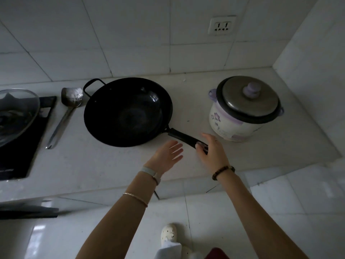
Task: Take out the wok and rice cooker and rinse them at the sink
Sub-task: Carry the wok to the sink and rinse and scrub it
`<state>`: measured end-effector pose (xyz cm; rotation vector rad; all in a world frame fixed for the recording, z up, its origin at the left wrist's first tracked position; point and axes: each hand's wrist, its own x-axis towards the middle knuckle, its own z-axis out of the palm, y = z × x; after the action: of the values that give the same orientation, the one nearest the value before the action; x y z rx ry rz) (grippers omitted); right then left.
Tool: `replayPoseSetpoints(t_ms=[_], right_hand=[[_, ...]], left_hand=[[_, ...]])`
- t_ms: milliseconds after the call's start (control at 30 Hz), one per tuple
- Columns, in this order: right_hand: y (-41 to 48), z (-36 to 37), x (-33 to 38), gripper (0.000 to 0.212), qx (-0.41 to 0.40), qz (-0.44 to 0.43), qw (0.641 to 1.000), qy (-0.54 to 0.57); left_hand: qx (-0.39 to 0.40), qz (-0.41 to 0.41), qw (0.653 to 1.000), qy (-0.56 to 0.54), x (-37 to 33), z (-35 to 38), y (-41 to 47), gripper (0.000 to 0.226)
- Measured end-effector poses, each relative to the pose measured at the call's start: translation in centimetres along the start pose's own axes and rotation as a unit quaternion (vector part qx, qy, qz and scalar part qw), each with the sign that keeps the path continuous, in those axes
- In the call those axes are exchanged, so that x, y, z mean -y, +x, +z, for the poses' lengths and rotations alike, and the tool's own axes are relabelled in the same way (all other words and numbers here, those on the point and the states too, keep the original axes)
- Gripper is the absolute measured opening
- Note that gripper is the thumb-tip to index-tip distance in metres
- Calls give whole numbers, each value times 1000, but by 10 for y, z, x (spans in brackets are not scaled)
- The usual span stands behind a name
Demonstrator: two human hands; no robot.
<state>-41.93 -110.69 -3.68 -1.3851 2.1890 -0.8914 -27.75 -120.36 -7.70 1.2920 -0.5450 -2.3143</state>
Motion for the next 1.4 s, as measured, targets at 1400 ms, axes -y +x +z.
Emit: replayPoseSetpoints(t_ms=[1400], right_hand=[[27, 32, 35, 21, 214, 37, 975, 35]], left_hand=[[-133, 72, 983, -108, -21, 45, -8, 37]])
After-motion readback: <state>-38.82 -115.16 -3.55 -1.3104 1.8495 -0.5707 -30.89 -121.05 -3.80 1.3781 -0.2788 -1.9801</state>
